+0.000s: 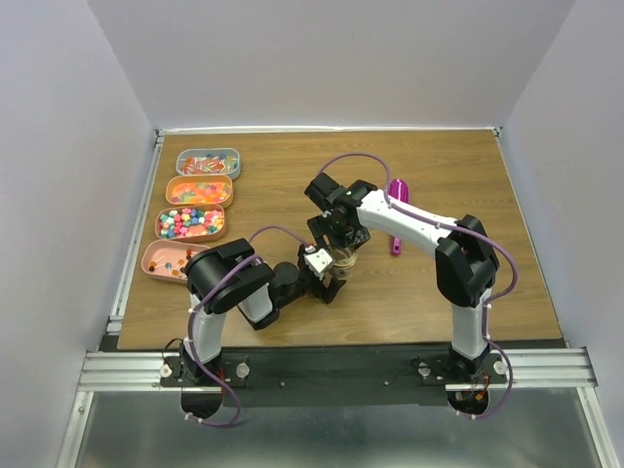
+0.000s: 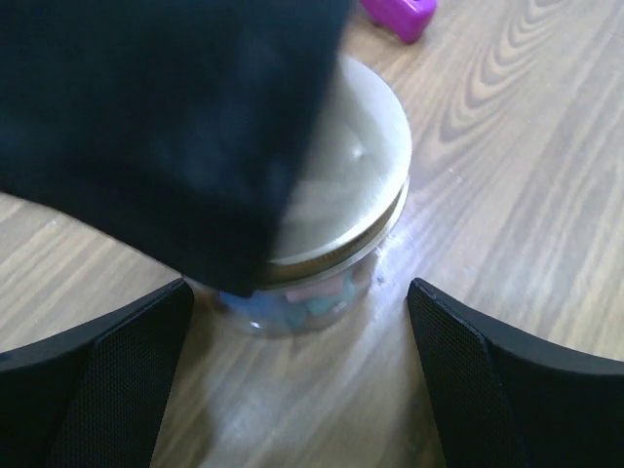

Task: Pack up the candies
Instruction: Screw the bottle lid onto the packing bottle.

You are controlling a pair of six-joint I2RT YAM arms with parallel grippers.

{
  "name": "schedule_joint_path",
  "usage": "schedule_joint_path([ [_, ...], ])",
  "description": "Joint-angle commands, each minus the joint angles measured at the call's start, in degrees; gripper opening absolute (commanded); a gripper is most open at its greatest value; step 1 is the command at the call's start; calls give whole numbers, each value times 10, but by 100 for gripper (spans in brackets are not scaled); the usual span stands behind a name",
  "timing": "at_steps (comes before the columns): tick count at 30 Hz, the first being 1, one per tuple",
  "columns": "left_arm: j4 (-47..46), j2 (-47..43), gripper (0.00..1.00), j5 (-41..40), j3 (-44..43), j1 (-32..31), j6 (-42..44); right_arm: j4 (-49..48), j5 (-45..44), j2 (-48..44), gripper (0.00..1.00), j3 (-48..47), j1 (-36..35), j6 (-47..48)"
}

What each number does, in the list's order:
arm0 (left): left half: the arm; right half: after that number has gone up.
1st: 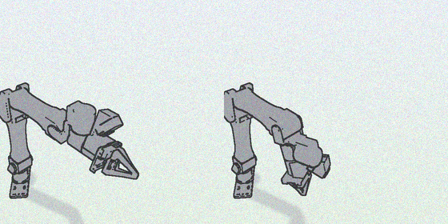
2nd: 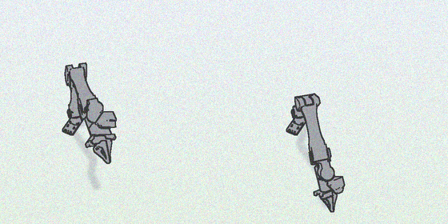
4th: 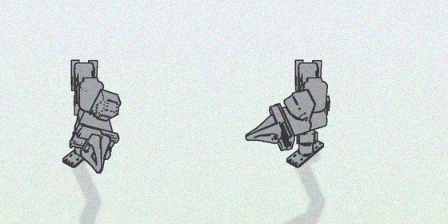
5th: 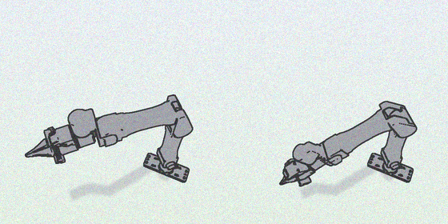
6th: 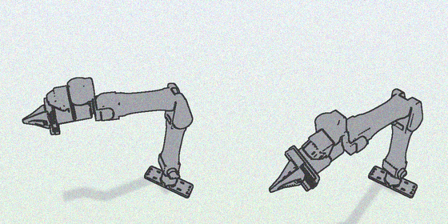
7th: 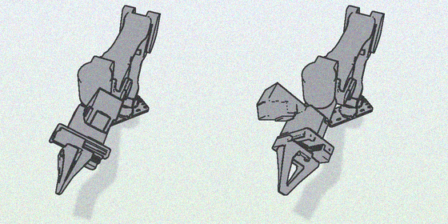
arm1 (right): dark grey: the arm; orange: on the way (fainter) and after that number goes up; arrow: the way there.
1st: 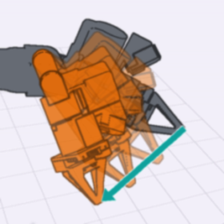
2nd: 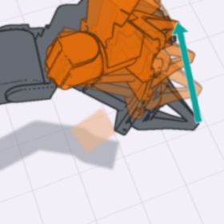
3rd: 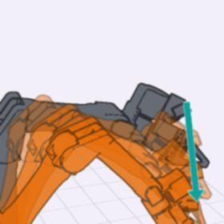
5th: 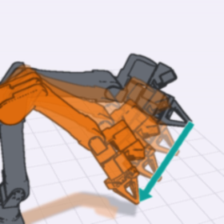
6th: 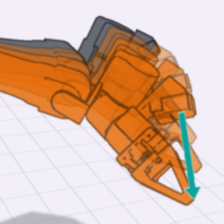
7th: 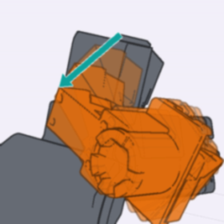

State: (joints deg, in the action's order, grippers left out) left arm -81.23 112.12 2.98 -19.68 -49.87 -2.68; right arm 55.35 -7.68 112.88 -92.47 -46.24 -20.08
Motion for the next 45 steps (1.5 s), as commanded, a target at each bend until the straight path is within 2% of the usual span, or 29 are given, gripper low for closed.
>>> schedule_joint_path([
  [1, -386, 28, 98, -25, -13, 6, 8, 12, 16, 52, 18, 16, -7, -11],
  [13, -386, 50, 95, -40, -44, 13, 0, 12, 14, 61, 17, 14, -5, -32],
  [16, -387, 54, 87, -41, -47, 13, -3, 13, 14, 62, 17, 14, -4, -43],
  [17, -387, 56, 80, -39, -48, 14, -6, 12, 16, 60, 18, 15, -3, -51],
  [21, -387, 55, 76, -40, -48, 14, -7, 12, 18, 58, 19, 17, -3, -65],
  [28, -387, 58, 75, -47, -51, 14, -11, 12, 20, 46, 34, 37, -3, -99],
  [34, -387, 58, 75, -51, -53, 14, -12, -6, 25, 25, 36, 72, -3, -147],
  [36, -386, 58, 75, -50, -53, 14, -14, -17, 29, 14, 43, 93, -3, -174],
  [37, -386, 57, 75, -49, -53, 14, -15, -25, 31, 5, 52, 98, -3, -181],
  [39, -386, 59, 75, -48, -53, 14, -15, -28, 33, 1, 57, 101, -3, -191],
  [40, -387, 59, 75, -47, -53, 13, -14, -29, 30, 0, 64, 99, -3, -193],
  [45, -387, 58, 75, -45, -49, 13, -10, -31, 20, 1, 73, 87, -3, -204],
])
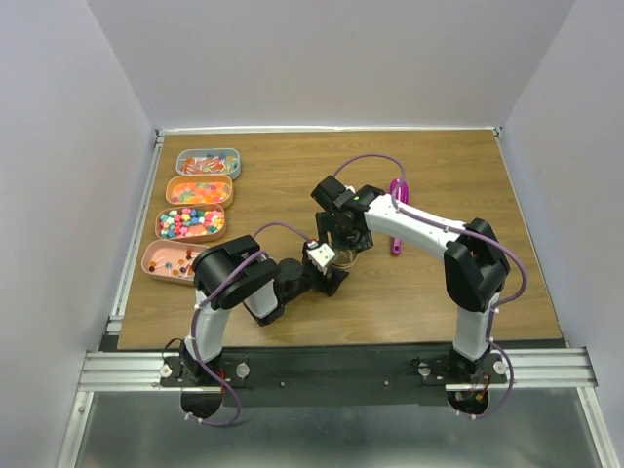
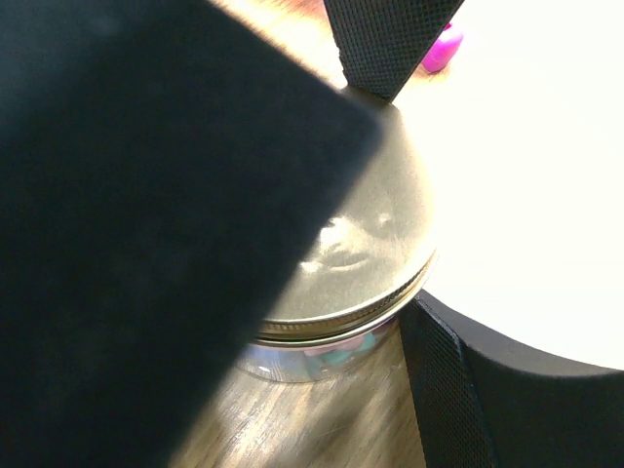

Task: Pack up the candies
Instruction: Screw the bottle lid onto the packing bottle.

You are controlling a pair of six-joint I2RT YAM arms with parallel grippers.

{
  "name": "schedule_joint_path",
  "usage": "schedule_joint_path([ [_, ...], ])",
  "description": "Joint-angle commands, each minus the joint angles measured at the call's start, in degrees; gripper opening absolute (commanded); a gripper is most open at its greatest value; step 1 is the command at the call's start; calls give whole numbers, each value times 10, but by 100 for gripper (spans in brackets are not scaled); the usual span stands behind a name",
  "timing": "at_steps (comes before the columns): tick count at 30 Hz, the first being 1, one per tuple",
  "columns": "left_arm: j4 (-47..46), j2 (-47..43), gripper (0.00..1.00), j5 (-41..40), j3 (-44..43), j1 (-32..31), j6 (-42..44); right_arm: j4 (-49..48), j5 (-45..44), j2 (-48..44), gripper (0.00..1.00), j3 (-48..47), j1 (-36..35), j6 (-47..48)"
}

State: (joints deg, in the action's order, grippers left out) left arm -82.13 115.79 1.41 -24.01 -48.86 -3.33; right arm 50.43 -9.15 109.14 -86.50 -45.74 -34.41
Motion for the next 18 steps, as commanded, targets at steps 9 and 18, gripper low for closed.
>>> schedule_joint_path([
  [9, -378, 27, 75, -23, -8, 3, -3, 19, 26, 19, 100, 18, -8, -65],
  [18, -377, 27, 75, -19, -8, 3, -2, 19, 23, 1, 100, -1, -8, -66],
])
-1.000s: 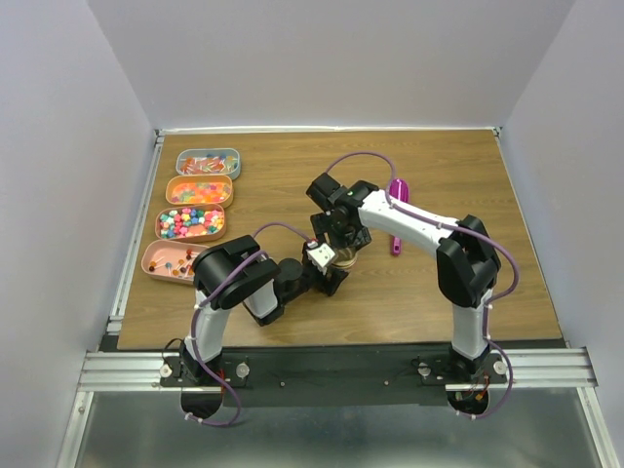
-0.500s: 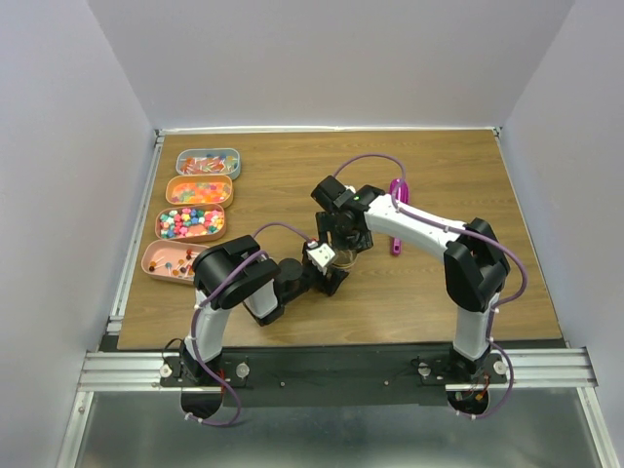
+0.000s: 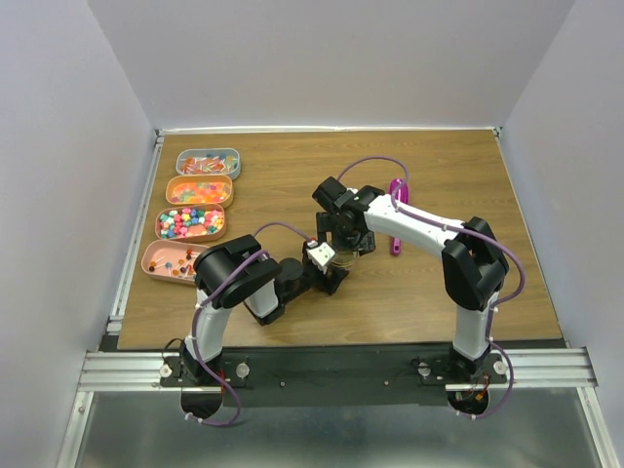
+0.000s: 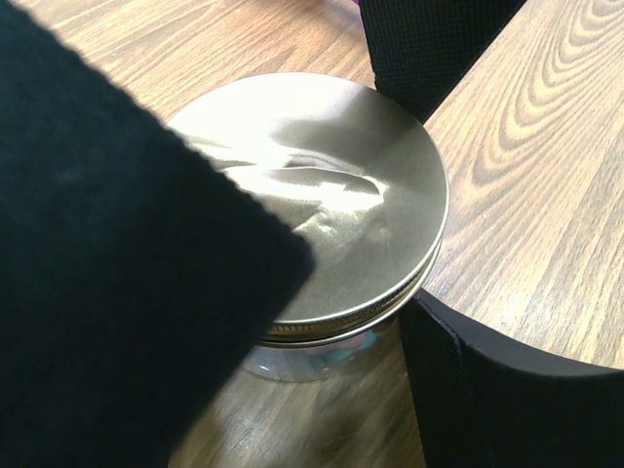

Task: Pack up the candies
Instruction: Screw the bottle lid onto the packing bottle.

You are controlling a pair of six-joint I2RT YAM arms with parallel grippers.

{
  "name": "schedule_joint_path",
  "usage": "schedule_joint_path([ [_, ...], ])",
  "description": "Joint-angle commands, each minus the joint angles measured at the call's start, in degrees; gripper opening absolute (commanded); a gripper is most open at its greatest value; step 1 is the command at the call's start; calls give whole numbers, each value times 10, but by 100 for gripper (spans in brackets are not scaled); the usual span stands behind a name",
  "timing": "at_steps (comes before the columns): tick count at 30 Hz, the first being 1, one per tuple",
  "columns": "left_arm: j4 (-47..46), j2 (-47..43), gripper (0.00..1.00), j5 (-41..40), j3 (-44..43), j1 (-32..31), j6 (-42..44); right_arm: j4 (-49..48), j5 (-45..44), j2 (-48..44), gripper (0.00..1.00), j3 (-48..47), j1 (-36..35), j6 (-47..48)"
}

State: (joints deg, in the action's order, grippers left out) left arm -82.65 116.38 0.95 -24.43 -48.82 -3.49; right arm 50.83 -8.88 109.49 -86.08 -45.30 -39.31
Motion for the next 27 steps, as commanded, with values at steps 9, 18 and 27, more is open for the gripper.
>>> schedule_joint_path([
  [9, -371, 29, 75, -13, -2, 3, 1, 13, 3, -24, 100, -29, -13, -29],
  [18, -371, 27, 81, -16, 0, 3, 1, 6, 8, -38, 100, -34, -13, -26],
  [27, -372, 27, 81, -16, 1, 3, -1, 7, -10, -48, 100, -27, -8, -16],
])
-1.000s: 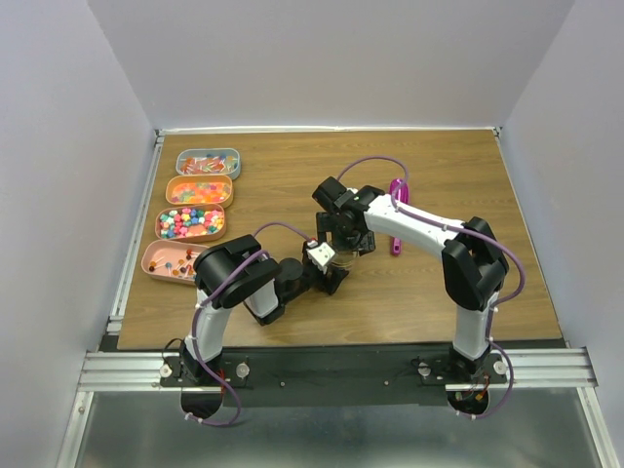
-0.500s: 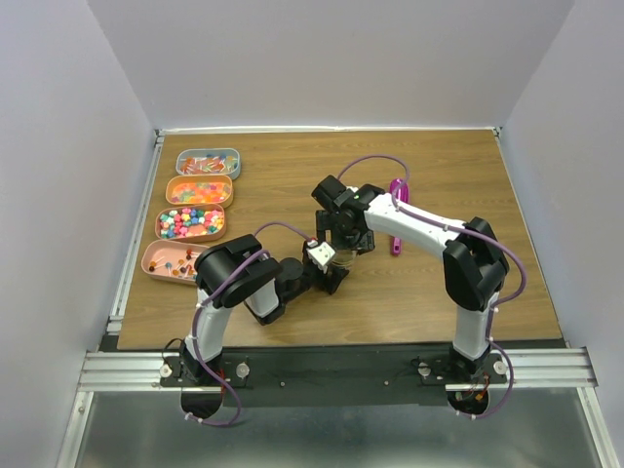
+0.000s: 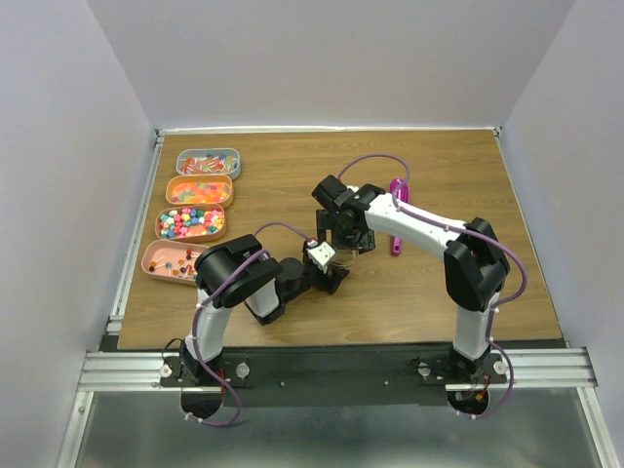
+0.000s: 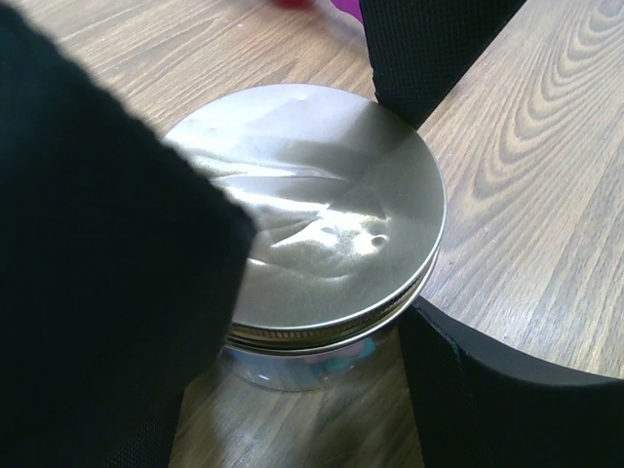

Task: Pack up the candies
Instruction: Screw the bottle lid onto the packing bottle.

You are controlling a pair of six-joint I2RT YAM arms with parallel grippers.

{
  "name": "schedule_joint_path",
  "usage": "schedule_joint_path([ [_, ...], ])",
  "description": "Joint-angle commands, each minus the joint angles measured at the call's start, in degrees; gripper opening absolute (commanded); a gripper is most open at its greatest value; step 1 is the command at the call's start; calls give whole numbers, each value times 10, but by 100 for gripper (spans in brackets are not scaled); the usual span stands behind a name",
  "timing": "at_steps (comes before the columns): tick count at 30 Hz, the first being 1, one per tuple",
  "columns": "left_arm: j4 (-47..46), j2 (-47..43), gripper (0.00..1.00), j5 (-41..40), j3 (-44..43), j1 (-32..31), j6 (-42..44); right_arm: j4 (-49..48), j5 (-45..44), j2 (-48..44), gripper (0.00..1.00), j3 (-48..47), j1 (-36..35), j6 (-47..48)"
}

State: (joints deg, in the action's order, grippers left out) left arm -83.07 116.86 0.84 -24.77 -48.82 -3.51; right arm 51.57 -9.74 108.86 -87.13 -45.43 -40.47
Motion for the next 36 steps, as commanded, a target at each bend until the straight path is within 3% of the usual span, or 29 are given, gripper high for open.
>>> schedule_joint_path([
  [1, -367, 22, 81, -14, 5, 3, -1, 0, -5, -43, 100, -12, -5, -4],
  [19, -367, 22, 81, -12, 7, 6, -3, -8, -13, -76, 100, -11, 3, 21],
  [22, -368, 21, 81, -11, 8, 7, -3, -11, -17, -94, 93, -1, 26, 44],
  [26, -367, 22, 81, -11, 7, 7, -5, -57, 36, -130, 66, 38, 68, 85],
  [28, -367, 23, 82, -11, 7, 8, -7, -77, 86, -150, 60, 67, 91, 109],
  [31, -368, 23, 82, -11, 6, 8, -9, -120, 158, -167, 54, 113, 118, 136],
  [36, -368, 23, 82, 7, 7, 10, -10, -193, 242, -187, 54, 170, 145, 159],
])
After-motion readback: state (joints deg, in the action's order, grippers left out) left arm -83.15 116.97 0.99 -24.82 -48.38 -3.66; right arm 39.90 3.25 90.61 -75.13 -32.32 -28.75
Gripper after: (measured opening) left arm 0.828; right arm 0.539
